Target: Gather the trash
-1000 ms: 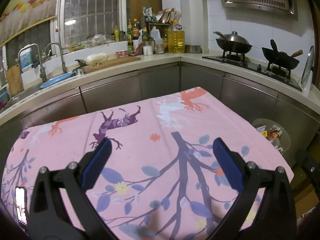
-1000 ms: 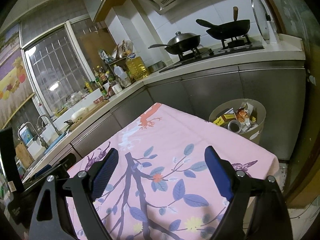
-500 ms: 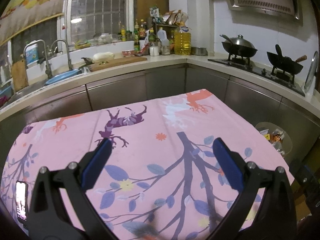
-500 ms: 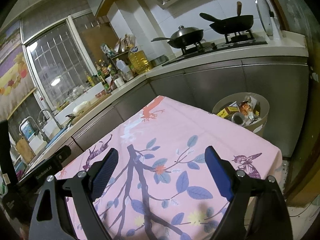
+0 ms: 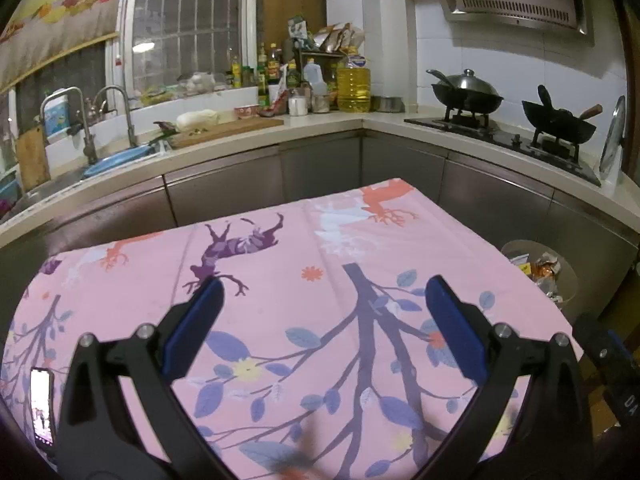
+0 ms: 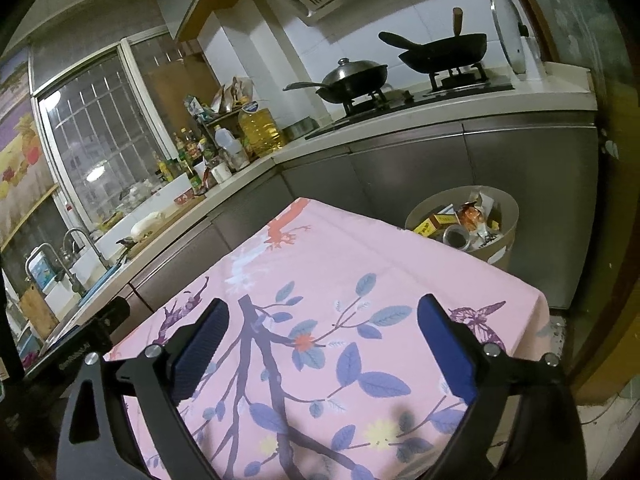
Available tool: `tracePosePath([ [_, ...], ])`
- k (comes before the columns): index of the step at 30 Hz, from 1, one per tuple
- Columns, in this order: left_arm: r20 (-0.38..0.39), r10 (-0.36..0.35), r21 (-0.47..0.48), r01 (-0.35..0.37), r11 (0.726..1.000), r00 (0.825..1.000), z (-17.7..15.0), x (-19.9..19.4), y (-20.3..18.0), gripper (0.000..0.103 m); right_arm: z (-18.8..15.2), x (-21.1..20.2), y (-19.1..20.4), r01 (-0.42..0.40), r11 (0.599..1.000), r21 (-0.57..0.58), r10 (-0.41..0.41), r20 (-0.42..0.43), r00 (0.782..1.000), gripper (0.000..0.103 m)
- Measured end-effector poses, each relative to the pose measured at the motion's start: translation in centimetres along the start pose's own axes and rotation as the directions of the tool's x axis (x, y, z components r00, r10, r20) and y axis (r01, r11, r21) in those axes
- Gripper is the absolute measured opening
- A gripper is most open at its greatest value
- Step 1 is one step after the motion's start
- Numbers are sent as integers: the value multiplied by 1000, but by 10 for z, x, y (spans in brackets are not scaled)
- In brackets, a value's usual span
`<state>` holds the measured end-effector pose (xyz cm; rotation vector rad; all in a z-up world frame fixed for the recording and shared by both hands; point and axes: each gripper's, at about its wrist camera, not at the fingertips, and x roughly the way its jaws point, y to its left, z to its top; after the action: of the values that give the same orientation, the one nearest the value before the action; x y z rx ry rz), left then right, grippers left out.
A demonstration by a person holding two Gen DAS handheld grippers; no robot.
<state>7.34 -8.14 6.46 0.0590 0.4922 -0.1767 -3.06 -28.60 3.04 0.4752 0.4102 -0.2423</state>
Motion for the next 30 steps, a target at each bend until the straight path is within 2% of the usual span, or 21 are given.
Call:
tracePosePath([
  [16, 40, 49, -8, -49, 999, 998, 1, -5, -3, 97, -4, -4, -7, 24, 1000, 19, -24, -3, 1000, 93],
  [30, 40, 37, 3, -37, 999, 999, 2, -6, -4, 97, -2, -9, -4, 20, 1000, 18, -20, 9, 1000, 93],
])
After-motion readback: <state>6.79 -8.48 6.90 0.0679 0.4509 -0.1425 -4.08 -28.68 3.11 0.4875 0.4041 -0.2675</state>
